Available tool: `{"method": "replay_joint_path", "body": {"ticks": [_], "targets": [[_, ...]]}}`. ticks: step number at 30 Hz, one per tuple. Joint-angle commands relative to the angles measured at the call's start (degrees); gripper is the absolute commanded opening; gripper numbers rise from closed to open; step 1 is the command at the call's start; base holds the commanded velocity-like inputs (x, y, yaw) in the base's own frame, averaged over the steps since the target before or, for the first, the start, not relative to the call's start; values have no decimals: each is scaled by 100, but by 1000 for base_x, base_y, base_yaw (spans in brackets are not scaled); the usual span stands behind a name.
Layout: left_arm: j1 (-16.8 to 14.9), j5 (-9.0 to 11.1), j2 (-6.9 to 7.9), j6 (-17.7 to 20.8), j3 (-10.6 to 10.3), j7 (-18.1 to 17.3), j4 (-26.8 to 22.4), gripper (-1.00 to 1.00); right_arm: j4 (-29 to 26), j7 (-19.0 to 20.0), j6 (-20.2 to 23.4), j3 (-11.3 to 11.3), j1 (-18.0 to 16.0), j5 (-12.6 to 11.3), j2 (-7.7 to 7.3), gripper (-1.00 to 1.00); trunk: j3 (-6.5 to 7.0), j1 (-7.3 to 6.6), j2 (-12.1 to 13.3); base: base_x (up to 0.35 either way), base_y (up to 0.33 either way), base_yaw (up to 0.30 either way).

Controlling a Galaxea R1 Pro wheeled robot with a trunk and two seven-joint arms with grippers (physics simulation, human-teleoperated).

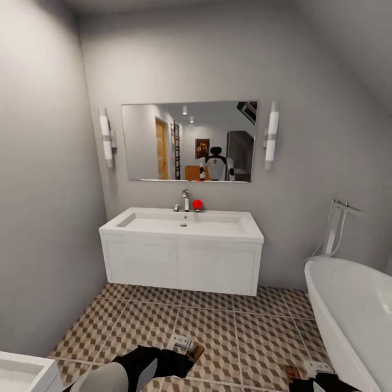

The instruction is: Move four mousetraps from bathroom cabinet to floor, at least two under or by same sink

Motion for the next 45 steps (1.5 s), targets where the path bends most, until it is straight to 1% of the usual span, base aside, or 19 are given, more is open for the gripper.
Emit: {"method": "replay_joint_path", "body": {"ticks": [1, 13, 18, 23, 28, 37, 39, 41, 42, 43, 44, 45], "targets": [[-3, -16, -1, 42, 49, -22, -7, -100, -6, 18, 26, -46, -4, 41, -1, -100, -12, 0, -4, 0, 0, -231], [-3, -18, -1, 42, 49, -21, -11, -100, -3, -12, 26, -44, -4, 37, -1, -100, -68, 0, -4, 0, 0, -238], [-3, 17, -1, 41, 49, -8, -19, -100, -2, -43, 26, -38, -4, 44, -3, -100, -78, 0, -4, 39, 0, -102], [-3, 65, -1, 93, 85, -2, -35, -100, -2, -50, 26, -39, -4, 49, -9, -100, -79, 0, -4, 264, 0, -14], [-3, 83, -1, 111, 107, -1, -53, -100, -2, -55, 26, -38, -4, 132, -10, -100, -79, 0, -4, 318, 0, -1], [-3, 120, -1, 112, 116, 0, -71, -100, -2, -50, 26, -37, -4, 134, -10, -100, -79, 0, -4, 322, 0, 0], [-3, 124, -1, 116, 138, 58, -82, -100, -2, -50, 26, -37, -4, 134, -10, -100, -79, 0, -4, 322, 0, 0], [-3, 128, 43, 120, 166, 141, -86, -100, -2, -52, 26, -37, -4, 134, -14, -100, -79, 0, -4, 323, 0, 0], [-3, 131, 176, 141, 277, 561, -89, -100, -2, -58, 24, -37, -4, 134, -12, -100, -79, 0, -4, 323, 0, 0], [-3, 131, 215, 143, 320, 713, -89, -100, -2, -58, 22, -37, -4, 134, -12, -100, -79, 0, -4, 323, 0, 0], [-3, 131, 299, 145, 396, 937, -89, -100, -2, -60, 20, -37, -4, 134, -11, -100, -79, 0, -4, 323, 0, 0], [-3, 132, 390, 146, 455, 1053, -90, -100, -2, -60, 19, -37, -4, 136, -10, -100, -79, 0, -4, 323, 0, 0]]}}
